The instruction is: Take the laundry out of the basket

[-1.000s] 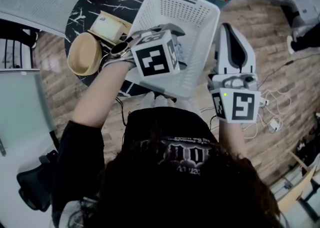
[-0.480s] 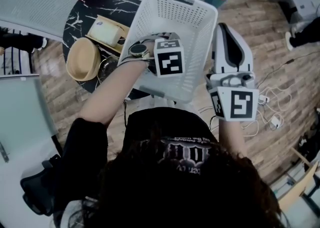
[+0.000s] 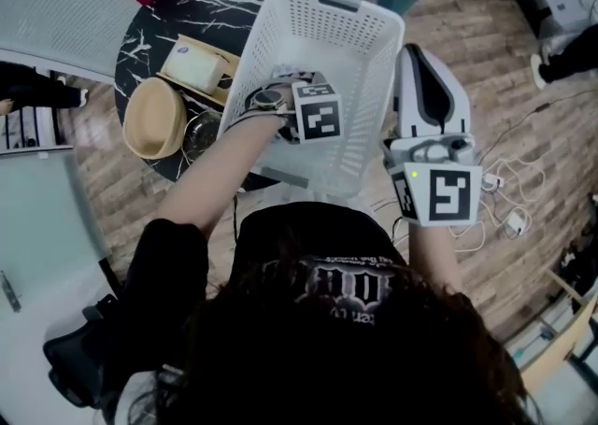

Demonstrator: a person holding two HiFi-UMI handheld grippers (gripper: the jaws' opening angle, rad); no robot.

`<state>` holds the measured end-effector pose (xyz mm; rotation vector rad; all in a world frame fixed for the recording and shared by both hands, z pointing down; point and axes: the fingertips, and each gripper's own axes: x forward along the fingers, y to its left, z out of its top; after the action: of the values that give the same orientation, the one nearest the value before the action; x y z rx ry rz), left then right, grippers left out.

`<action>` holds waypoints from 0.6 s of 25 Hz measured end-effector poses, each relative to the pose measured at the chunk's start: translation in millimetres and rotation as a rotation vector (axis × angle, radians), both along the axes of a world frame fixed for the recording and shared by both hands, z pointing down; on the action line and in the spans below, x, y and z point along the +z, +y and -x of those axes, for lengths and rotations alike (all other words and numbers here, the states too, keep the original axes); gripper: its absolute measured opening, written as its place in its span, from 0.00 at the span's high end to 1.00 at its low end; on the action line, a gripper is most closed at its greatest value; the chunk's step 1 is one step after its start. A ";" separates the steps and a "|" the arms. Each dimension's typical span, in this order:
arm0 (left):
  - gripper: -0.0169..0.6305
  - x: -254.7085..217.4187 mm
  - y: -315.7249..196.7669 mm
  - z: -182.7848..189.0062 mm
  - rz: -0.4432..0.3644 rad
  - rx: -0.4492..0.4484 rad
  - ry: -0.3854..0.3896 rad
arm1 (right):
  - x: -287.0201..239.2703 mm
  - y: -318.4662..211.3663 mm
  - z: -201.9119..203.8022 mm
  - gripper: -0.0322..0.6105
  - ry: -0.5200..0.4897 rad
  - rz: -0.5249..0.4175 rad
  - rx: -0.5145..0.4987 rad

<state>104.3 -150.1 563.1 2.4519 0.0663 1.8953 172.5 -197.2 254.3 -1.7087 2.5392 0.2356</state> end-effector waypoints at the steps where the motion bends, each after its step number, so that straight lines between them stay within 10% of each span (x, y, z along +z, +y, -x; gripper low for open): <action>1: 0.30 4.1 0.1 1.1 0.002 0.001 -0.011 | 0.0 -0.1 -0.4 0.90 0.000 0.000 0.002; 15: 0.23 49.6 -6.2 7.3 -0.057 0.068 -0.107 | 1.9 1.3 -4.6 0.90 0.003 0.003 0.038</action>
<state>97.0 -156.3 612.7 2.4084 0.0940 2.0803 177.1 -195.8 256.2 -1.7597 2.5124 0.2369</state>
